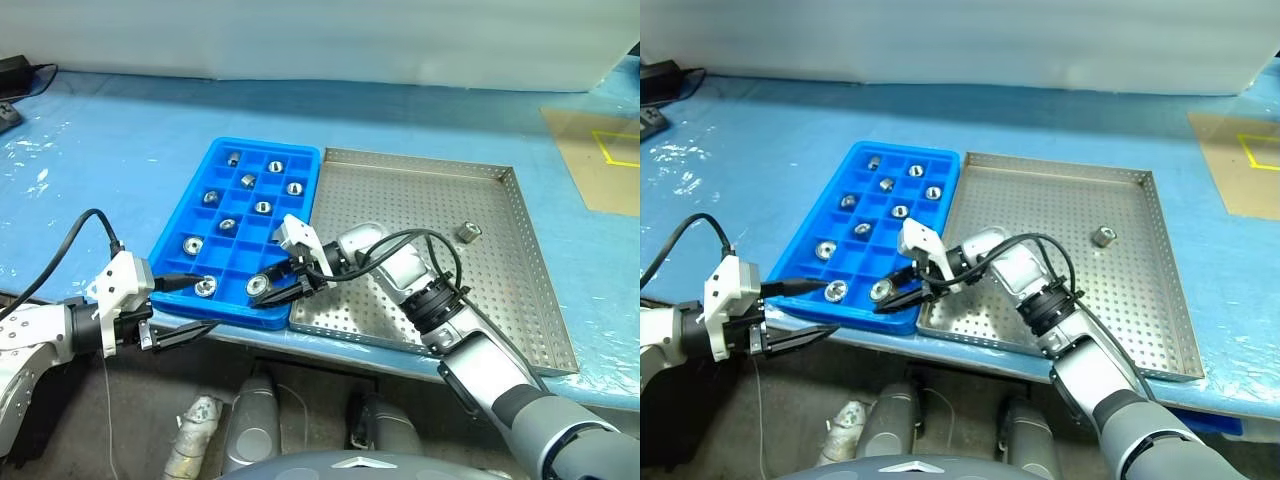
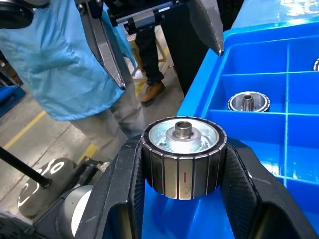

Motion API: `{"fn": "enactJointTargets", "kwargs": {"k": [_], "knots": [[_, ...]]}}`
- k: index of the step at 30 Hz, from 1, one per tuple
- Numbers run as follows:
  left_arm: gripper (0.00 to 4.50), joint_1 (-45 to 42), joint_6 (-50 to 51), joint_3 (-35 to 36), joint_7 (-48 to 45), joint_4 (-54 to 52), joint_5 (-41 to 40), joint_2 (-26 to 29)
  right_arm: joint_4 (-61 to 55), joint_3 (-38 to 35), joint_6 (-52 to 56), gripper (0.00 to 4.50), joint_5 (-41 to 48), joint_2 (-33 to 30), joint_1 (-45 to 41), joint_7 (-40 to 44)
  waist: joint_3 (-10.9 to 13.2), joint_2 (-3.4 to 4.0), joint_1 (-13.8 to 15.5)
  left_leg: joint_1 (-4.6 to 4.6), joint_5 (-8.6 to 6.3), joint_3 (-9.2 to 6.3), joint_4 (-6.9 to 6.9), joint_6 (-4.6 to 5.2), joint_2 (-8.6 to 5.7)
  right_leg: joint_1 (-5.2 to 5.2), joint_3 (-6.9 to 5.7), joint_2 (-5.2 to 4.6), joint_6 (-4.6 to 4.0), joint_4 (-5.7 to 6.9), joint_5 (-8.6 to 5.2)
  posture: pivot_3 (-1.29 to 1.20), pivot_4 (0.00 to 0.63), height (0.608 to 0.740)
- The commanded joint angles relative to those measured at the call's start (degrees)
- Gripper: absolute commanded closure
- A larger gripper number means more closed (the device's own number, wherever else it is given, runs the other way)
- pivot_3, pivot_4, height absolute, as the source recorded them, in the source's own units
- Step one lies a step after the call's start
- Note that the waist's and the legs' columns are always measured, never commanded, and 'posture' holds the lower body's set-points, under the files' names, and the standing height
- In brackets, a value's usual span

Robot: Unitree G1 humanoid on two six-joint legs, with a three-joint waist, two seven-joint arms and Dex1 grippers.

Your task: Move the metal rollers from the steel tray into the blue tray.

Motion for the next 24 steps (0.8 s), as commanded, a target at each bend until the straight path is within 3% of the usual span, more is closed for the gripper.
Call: {"fn": "enactJointTargets", "kwargs": {"k": [1, 5, 11, 16, 24], "knots": [[0.35, -1.35, -0.22, -0.39, 0.73, -0.76, -0.87, -0.19, 1.25, -1.46, -3.12, 1.28, -1.22, 1.24, -1.25, -2.25, 0.00, 0.00, 0.00, -0.02, 0.01, 0.00, -0.01, -0.02, 0.00, -0.02, 0.00, 0.00, 0.00, 0.00, 0.00, 0.32, 0.150, 0.740], [0.35, -4.44, -0.86, -2.37, 0.30, 1.35, -0.40, -0.06, 1.75, -2.90, -3.43, 0.03, -2.10, 0.75, -1.76, -3.87, -0.01, -0.01, -0.15, -0.02, 0.04, 0.03, -0.01, -0.07, -0.01, -0.02, 0.00, 0.02, -0.01, 0.02, 0.00, 0.27, 0.150, 0.740], [0.35, -15.14, -0.67, -7.65, 0.21, 5.37, -1.64, -2.25, -5.31, -7.42, 1.42, 0.03, 0.62, -4.08, -1.04, -3.45, 0.00, 0.00, -0.13, -0.01, 0.10, 0.16, 0.06, -0.15, -0.04, -0.01, 0.00, 0.02, 0.00, 0.18, 0.00, 0.17, 0.150, 0.740], [0.35, -28.70, -2.99, -16.06, -1.74, 14.28, 1.45, -7.65, -9.99, -15.41, 5.23, 0.03, 2.48, -10.60, -0.22, -7.76, -0.03, -0.01, -0.81, 0.02, 0.24, 0.23, 0.43, -0.39, -0.16, 0.08, 0.01, 0.03, 0.01, 0.43, 0.03, 0.06, 0.150, 0.740], [0.35, -46.84, -10.88, -26.55, -7.50, 33.19, 7.03, -19.27, -8.14, -26.70, 4.41, 0.03, 0.69, -19.85, 4.64, -19.55, -0.06, -0.05, -3.01, 0.00, 0.22, 0.22, 0.64, -0.32, -0.37, 0.25, 0.05, 0.04, 0.17, 0.38, 0.14, -0.12, 0.150, 0.740]]}}
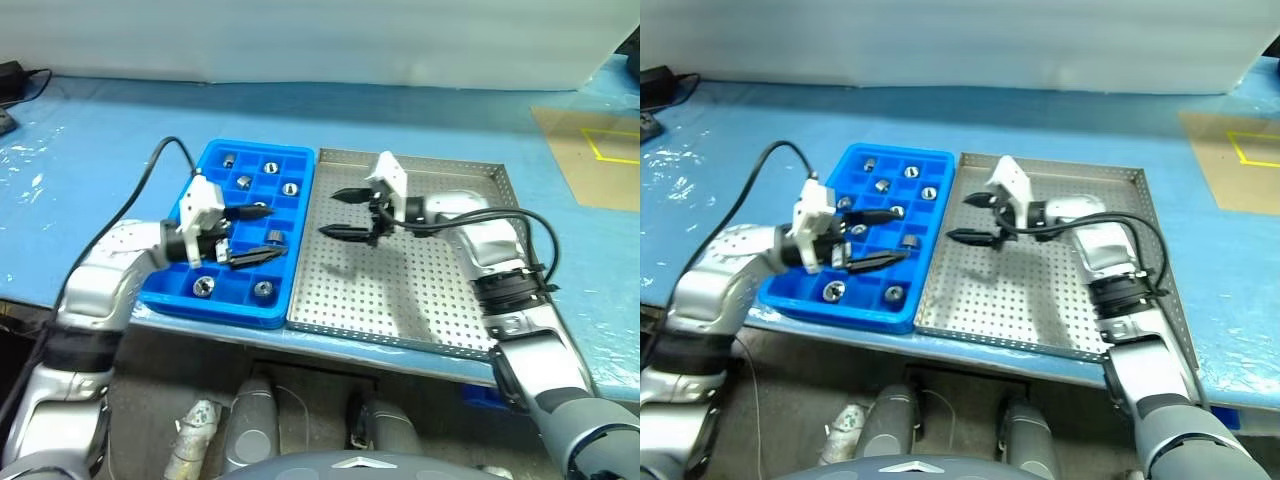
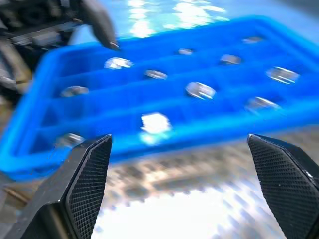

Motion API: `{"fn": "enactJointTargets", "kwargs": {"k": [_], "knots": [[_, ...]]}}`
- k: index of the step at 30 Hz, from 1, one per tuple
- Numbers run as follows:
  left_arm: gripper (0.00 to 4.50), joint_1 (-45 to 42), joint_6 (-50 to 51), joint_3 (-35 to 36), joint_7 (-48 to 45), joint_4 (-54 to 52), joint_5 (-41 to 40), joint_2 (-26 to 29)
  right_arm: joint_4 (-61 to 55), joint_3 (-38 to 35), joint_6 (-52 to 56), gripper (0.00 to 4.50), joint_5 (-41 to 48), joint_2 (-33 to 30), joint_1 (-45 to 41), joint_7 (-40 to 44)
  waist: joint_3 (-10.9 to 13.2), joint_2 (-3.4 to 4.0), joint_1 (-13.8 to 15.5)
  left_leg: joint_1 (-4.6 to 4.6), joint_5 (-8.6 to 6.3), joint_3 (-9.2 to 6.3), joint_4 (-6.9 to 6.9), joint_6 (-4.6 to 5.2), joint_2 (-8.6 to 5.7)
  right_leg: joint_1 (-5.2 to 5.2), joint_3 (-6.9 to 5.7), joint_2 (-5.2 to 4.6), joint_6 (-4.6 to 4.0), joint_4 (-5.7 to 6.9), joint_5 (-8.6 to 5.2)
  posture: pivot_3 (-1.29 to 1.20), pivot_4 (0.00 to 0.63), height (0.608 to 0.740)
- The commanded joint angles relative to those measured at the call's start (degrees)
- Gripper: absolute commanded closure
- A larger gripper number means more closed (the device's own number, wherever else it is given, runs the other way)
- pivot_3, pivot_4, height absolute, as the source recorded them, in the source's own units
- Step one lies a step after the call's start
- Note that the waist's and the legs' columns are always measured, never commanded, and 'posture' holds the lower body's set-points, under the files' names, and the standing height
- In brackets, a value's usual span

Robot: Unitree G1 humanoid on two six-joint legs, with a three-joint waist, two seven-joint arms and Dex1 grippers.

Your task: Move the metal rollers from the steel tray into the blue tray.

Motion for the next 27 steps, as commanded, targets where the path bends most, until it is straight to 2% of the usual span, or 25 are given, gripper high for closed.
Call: {"fn": "enactJointTargets", "kwargs": {"k": [1, 5, 9, 15, 19, 27], "knots": [[0.35, -5.16, -4.39, -3.15, -2.76, 5.66, 2.12, -4.23, 1.16, -5.55, -2.46, 0.03, -0.71, -1.34, 1.45, -7.21, 0.00, -0.01, -1.04, -0.02, -0.02, 0.00, 0.01, 0.03, 0.00, -0.01, 0.00, 0.02, 0.12, 0.00, 0.07, -0.15, 0.150, 0.740], [0.35, -11.10, -7.77, -5.16, -3.44, 13.85, 3.55, -11.97, 6.57, -11.57, -7.80, 0.03, -3.49, -2.07, 4.69, -18.81, 0.00, 0.00, -2.82, -0.06, -0.06, 0.01, 0.06, 0.11, 0.00, -0.03, -0.01, 0.07, 0.12, 0.01, 0.08, -0.23, 0.150, 0.740], [0.35, -12.59, -8.83, -6.17, -5.73, 16.16, 4.22, -14.73, 5.97, -14.30, -10.00, 0.03, -3.63, -1.74, 7.63, -24.05, 0.00, 0.00, -4.79, -0.09, -0.16, 0.01, 0.15, 0.28, -0.01, -0.01, -0.01, 0.08, 0.13, 0.00, 0.09, -0.28, 0.150, 0.740], [0.35, -13.47, -10.29, -6.52, -7.48, 18.85, 5.57, -16.18, 10.30, -14.94, -15.06, 0.03, -5.91, -1.37, 9.58, -30.30, 0.00, 0.01, -6.58, -0.04, -0.21, 0.03, 0.24, 0.37, 0.03, 0.03, 0.01, 0.11, -0.05, -0.01, -0.01, -0.31, 0.150, 0.740], [0.35, -13.53, -10.20, -6.04, -7.48, 19.03, 5.79, -16.69, 16.01, -14.24, -18.21, 0.03, -6.34, -0.35, 9.27, -31.35, 0.00, 0.02, -6.58, 0.19, -0.44, 0.02, 0.46, 0.74, 0.04, 0.43, -0.01, 0.08, -0.12, -0.07, -0.06, -0.30, 0.150, 0.740], [0.35, -11.56, -8.80, -5.49, -7.13, 16.89, 5.73, -15.04, 27.79, -12.10, -23.90, 0.03, -8.19, 2.05, 5.03, -32.34, 0.01, 0.06, -6.68, 0.13, -0.57, 0.05, 0.72, 0.96, 0.02, 0.49, 0.01, -0.01, -0.10, -0.07, -0.04, -0.27, 0.150, 0.740]]}}
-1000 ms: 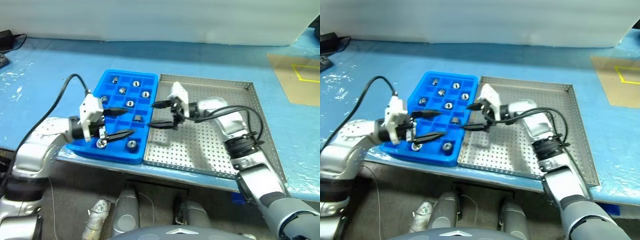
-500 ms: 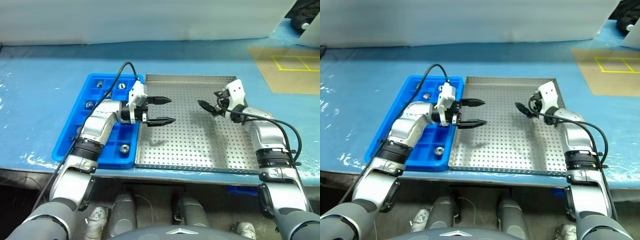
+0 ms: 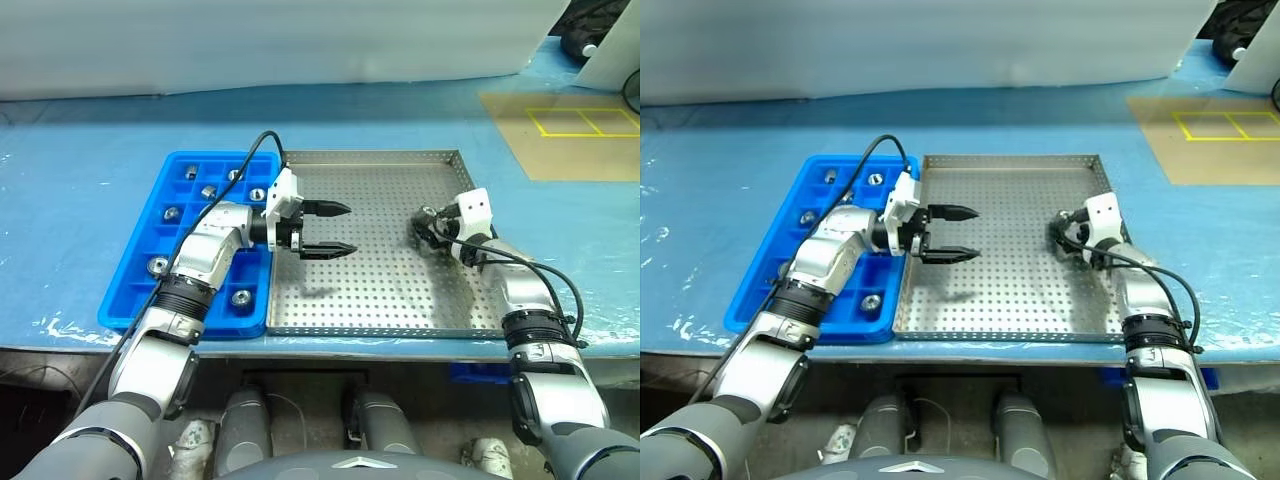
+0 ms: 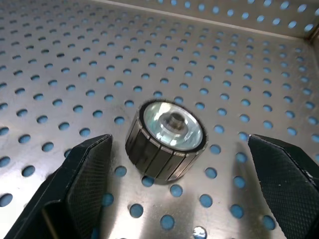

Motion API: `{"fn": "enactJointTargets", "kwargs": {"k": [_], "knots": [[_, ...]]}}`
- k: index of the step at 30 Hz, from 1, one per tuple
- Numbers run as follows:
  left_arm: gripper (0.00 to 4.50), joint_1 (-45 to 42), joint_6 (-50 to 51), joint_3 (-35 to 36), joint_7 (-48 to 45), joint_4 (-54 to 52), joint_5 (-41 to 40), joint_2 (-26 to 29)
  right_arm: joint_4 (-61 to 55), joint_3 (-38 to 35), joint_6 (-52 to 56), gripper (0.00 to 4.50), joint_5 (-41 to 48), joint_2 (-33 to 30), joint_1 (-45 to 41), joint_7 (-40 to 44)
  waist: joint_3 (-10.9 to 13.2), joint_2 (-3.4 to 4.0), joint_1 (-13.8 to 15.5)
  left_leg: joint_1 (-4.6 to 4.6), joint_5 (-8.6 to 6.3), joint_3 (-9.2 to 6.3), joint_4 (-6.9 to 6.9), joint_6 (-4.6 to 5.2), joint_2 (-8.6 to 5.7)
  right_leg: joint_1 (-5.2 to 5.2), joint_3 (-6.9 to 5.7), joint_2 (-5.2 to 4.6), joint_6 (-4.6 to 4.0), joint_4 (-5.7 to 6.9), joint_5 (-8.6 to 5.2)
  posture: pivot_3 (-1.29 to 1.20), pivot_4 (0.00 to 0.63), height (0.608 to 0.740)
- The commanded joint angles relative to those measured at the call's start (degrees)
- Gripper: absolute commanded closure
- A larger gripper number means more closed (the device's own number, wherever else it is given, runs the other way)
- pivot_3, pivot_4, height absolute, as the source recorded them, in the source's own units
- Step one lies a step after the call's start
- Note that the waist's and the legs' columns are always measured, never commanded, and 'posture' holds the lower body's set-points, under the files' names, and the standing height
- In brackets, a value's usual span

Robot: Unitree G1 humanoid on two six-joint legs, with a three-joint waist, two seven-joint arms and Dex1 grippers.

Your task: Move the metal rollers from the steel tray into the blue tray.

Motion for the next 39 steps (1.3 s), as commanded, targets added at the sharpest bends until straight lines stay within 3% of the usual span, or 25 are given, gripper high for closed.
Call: {"fn": "enactJointTargets", "kwargs": {"k": [1, 3, 5, 10, 13, 18, 29, 39], "knots": [[0.35, 0.32, 0.03, 1.12, 0.09, -2.30, -0.29, 1.00, 3.46, 0.35, -3.50, 0.03, -1.16, 0.20, -2.74, -0.67, 0.00, 0.01, 0.01, 0.00, 0.00, 0.00, -0.01, 0.00, 0.01, 0.00, -0.02, 0.00, 0.00, 0.00, 0.00, -0.27, 0.150, 0.740], [0.35, 0.68, -0.25, 1.11, 0.38, -2.48, -0.01, 1.38, 6.48, 0.55, -4.57, 0.03, -1.72, 0.23, -3.40, -1.22, -0.01, 0.02, 0.17, -0.01, 0.00, 0.00, -0.02, 0.00, 0.02, 0.00, -0.03, 0.01, 0.00, 0.00, 0.00, -0.26, 0.150, 0.740], [0.35, 1.06, -0.08, 1.18, 0.70, -3.01, -0.15, 1.59, 8.15, 0.64, -6.13, 0.42, -1.98, 0.19, -3.48, -1.19, -0.01, 0.02, 0.36, -0.01, -0.01, 0.00, -0.01, 0.02, 0.01, 0.00, -0.03, -0.01, -0.01, -0.01, 0.00, -0.25, 0.150, 0.740], [0.35, 2.38, 0.57, 1.27, 1.18, -4.58, -0.42, 2.37, 10.31, 1.27, -7.15, 1.98, -3.16, -0.36, -4.02, -2.57, -0.01, 0.02, 0.69, 0.02, -0.02, 0.00, 0.01, 0.02, 0.01, 0.05, -0.03, -0.02, -0.01, -0.01, 0.00, -0.24, 0.150, 0.740], [0.35, 3.66, 1.47, 1.12, 0.47, -6.22, -0.66, 3.86, 9.44, 0.86, -8.01, 2.65, -2.09, -0.32, -3.86, -0.83, -0.01, 0.02, 0.73, 0.04, -0.02, 0.00, 0.02, 0.02, 0.01, 0.10, -0.03, -0.04, -0.01, -0.01, 0.00, -0.24, 0.150, 0.740], [0.35, 5.35, 2.45, 2.51, -0.12, -8.34, -1.24, 7.42, 5.89, 2.67, -8.07, 2.65, -3.49, -0.25, -3.91, 0.01, -0.01, 0.03, 0.67, 0.01, -0.02, 0.00, -0.01, 0.02, 0.03, 0.05, -0.04, -0.02, -0.01, -0.03, 0.00, -0.24, 0.150, 0.740], [0.35, 7.47, 2.55, 10.77, 1.43, -10.61, -1.49, 18.78, -19.30, 12.91, 4.39, 2.65, 1.08, 6.54, -8.33, 16.65, 0.06, 0.11, 0.93, -0.08, 0.06, 0.03, -0.47, -0.12, 0.08, -0.27, -0.04, 0.06, -0.04, -0.14, -0.03, -0.08, 0.150, 0.740], [0.35, 23.00, 8.20, 24.40, 9.41, -24.29, -4.30, 28.74, -17.98, 22.62, 4.68, 2.65, 3.42, 18.02, -16.34, 29.79, 0.09, 0.04, 3.67, -0.54, 0.16, -0.05, -0.83, -0.29, 0.08, -0.89, -0.20, 0.03, -0.14, -0.09, -0.09, 0.19, 0.150, 0.740]]}}
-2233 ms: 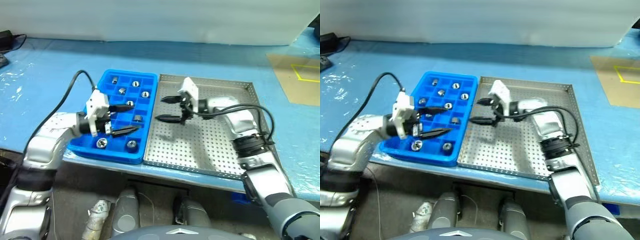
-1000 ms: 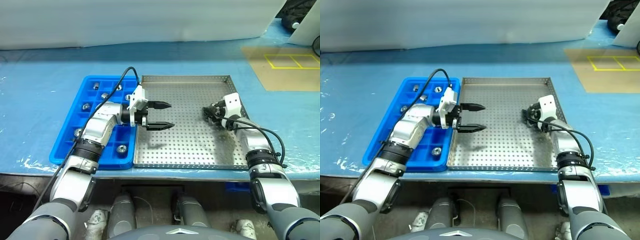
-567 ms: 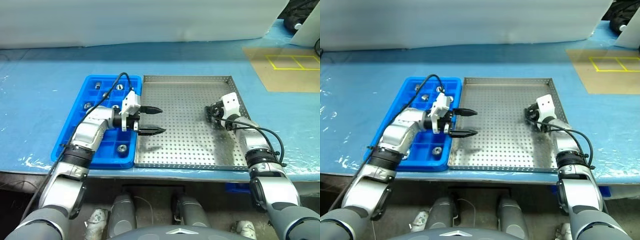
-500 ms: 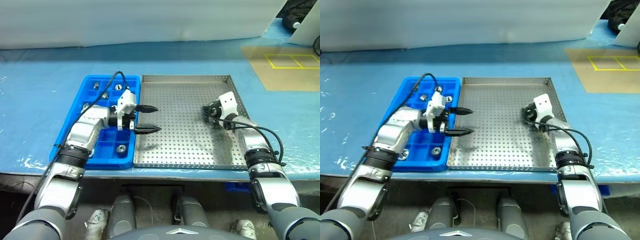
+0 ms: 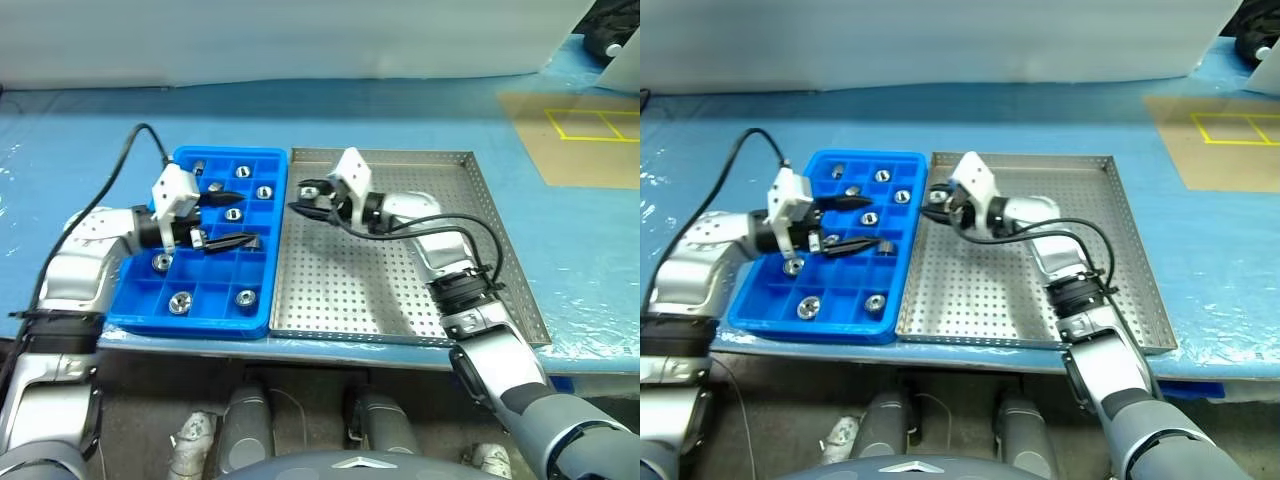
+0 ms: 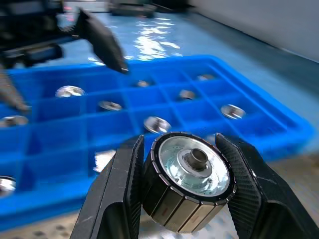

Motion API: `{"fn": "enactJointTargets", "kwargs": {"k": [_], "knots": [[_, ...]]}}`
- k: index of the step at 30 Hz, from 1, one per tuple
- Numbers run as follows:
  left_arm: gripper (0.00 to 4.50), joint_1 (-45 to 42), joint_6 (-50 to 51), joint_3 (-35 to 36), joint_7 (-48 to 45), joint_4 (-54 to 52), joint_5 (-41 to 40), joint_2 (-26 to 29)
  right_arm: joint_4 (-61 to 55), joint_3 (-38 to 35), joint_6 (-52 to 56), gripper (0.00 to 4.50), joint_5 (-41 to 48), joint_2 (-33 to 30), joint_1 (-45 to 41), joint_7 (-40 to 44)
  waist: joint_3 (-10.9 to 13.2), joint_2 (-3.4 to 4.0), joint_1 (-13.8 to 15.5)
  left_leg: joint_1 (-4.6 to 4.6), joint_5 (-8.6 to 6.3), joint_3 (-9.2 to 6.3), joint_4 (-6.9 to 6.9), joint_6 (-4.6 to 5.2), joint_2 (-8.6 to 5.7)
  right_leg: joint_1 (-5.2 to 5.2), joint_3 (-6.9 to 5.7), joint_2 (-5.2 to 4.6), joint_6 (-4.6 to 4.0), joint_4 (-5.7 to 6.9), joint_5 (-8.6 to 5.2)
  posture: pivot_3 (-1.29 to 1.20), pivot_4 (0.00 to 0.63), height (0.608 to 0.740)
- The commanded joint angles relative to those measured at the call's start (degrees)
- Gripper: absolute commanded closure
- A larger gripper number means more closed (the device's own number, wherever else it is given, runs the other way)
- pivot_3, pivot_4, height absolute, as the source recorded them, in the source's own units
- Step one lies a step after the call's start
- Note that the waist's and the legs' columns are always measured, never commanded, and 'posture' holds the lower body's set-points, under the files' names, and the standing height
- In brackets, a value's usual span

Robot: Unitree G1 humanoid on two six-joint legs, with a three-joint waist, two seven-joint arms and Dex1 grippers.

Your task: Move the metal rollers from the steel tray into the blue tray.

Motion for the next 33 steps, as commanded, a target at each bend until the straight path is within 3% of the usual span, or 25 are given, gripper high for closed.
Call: {"fn": "enactJointTargets", "kwargs": {"k": [1, 10, 15, 22, 27, 33], "knots": [[0.35, 6.76, 2.36, 8.24, 2.82, -7.62, -2.64, 3.86, 2.84, 2.15, -2.69, 2.65, 1.07, 4.09, -3.87, 3.64, 0.02, -0.05, 0.33, -0.02, 0.00, -0.05, -0.01, 0.00, 0.01, -0.05, 0.01, 0.00, 0.00, -0.01, 0.00, 0.21, 0.150, 0.740], [0.35, 21.41, 6.10, 20.05, 7.77, -16.33, -5.38, 5.99, 22.05, 3.39, -11.66, 2.65, -1.95, 14.31, -9.30, 4.26, 0.04, -0.07, 3.91, -0.05, 0.05, -0.10, -0.07, -0.13, 0.30, -0.08, -0.04, -0.08, -0.03, -0.02, -0.04, 0.34, 0.150, 0.740], [0.35, 23.91, 7.59, 20.23, 10.10, -20.60, -6.80, 5.11, 28.38, 3.00, -14.82, 2.65, -3.76, 16.33, -10.35, 3.88, 0.05, -0.06, 5.39, -0.02, 0.09, -0.23, -0.07, -0.20, 0.33, -0.07, -0.03, -0.08, -0.03, 0.03, -0.04, 0.36, 0.150, 0.740], [0.35, 22.68, 8.32, 17.27, 11.51, -21.53, -7.83, 4.82, 32.97, 2.93, -18.82, 2.65, -6.34, 15.85, -8.65, 3.09, 0.03, -0.09, 5.36, -0.01, 0.14, -0.27, -0.08, -0.28, 0.35, -0.10, -0.01, -0.04, -0.03, 0.06, -0.04, 0.33, 0.150, 0.740], [0.35, 20.56, 8.17, 14.99, 11.13, -20.38, -8.01, 5.00, 31.99, 2.10, -17.31, 1.03, -6.66, 15.33, -8.64, 1.87, 0.02, -0.10, 5.12, 0.00, 0.18, -0.25, -0.10, -0.35, 0.37, -0.11, -0.01, -0.01, -0.03, 0.06, -0.04, 0.30, 0.150, 0.740], [0.35, 16.50, 7.65, 11.30, 10.47, -17.86, -7.71, 4.64, 27.61, -1.76, -15.27, 1.03, -4.38, 13.03, -9.54, 0.63, 0.02, -0.10, 5.14, 0.00, 0.23, -0.20, -0.08, -0.42, 0.37, -0.10, -0.02, 0.00, -0.03, 0.11, -0.04, 0.24, 0.150, 0.740]]}}
